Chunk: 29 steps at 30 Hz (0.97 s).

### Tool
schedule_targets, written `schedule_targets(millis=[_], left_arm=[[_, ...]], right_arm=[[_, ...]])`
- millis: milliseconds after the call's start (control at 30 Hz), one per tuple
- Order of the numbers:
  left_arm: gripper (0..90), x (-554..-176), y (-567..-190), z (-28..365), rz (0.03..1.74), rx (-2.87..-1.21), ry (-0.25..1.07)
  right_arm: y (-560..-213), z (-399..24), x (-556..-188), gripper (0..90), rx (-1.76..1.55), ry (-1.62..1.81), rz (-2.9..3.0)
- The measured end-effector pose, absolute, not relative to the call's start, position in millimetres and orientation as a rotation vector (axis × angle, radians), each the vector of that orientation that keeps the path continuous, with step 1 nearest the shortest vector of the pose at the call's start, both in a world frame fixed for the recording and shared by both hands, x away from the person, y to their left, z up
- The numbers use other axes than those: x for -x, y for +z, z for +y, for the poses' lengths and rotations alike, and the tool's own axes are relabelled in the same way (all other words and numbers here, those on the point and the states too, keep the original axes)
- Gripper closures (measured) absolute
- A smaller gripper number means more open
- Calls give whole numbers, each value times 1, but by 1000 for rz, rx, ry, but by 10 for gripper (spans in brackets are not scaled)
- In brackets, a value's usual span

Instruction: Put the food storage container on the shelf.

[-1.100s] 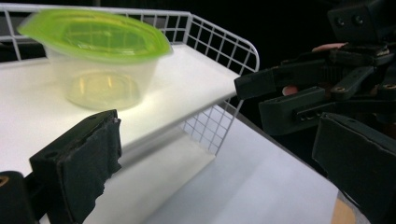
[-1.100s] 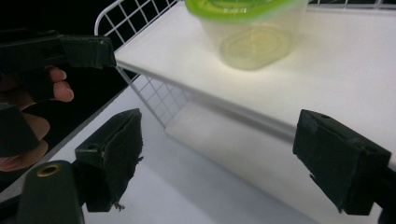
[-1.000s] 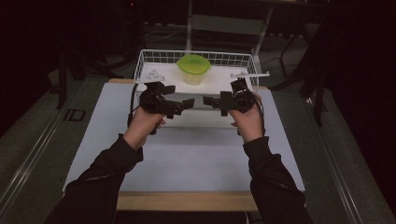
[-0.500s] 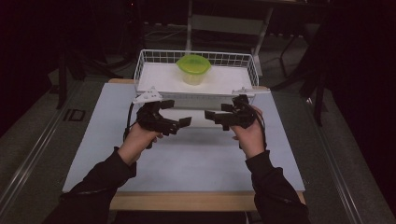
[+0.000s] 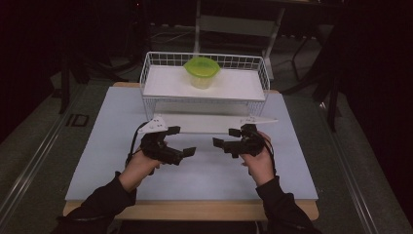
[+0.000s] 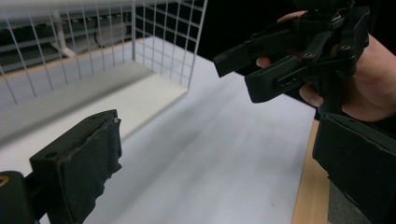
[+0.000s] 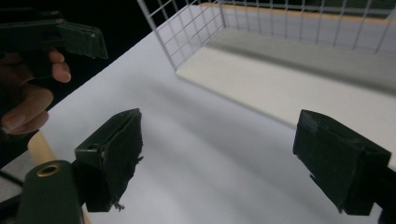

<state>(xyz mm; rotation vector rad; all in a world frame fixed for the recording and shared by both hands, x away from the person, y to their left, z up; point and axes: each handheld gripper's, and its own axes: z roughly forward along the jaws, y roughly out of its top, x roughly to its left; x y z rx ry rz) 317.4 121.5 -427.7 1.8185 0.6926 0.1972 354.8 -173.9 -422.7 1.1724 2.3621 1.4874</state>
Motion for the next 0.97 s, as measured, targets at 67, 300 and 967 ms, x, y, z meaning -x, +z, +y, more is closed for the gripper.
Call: schedule_targets(millis=[67,300,967], left_arm=[[19,-314,-434,121,689,-1830,200],[18,-307,-454,124,688,-1847,190],[19,-294,-471,122,645,-1844,230]], right_arm=[[-430,-175,-351,152,-1159,1484,2364],[-456,-186,-341,152,-1153,1507,2371],[-468,-195,-334,152,-1084,1531,2324]])
